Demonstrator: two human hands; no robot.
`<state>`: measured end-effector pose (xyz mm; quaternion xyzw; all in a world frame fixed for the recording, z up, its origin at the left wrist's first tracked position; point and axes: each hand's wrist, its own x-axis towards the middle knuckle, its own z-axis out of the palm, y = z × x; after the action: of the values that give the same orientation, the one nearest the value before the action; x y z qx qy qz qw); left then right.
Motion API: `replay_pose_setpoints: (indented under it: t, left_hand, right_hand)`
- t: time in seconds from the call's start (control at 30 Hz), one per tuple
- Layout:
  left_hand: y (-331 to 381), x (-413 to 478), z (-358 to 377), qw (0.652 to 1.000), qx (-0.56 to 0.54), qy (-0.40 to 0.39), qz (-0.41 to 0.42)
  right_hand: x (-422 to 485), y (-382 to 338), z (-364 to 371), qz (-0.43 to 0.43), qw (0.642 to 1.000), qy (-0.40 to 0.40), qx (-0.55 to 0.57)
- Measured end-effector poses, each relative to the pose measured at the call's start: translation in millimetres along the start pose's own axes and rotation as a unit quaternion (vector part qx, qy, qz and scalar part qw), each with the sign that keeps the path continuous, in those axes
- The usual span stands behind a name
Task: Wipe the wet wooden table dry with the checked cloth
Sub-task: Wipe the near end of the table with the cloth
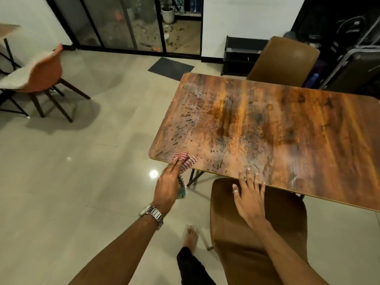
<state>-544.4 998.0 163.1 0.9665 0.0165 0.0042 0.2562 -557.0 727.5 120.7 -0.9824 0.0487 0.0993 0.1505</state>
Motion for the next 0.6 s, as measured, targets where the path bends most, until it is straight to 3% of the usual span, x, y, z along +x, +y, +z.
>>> replay_pose_setpoints:
  t: [0.2, 0.33, 0.6]
  left_hand:
    - [-24, 84, 0, 1.0, 0.013, -0.02, 0.015]
    - [-28, 150, -1, 0.999, 0.008, 0.012, 0.04]
    - [-35, 258, -3, 0.999, -0.042, 0.014, 0.013]
  right_hand:
    - [62, -26, 8, 0.03, 0.999, -0.028, 0.018]
    - [104, -41, -4, 0.022, 1.0, -0.021, -0.001]
    - [182, -74, -27, 0.037, 0.999, -0.032, 0.0]
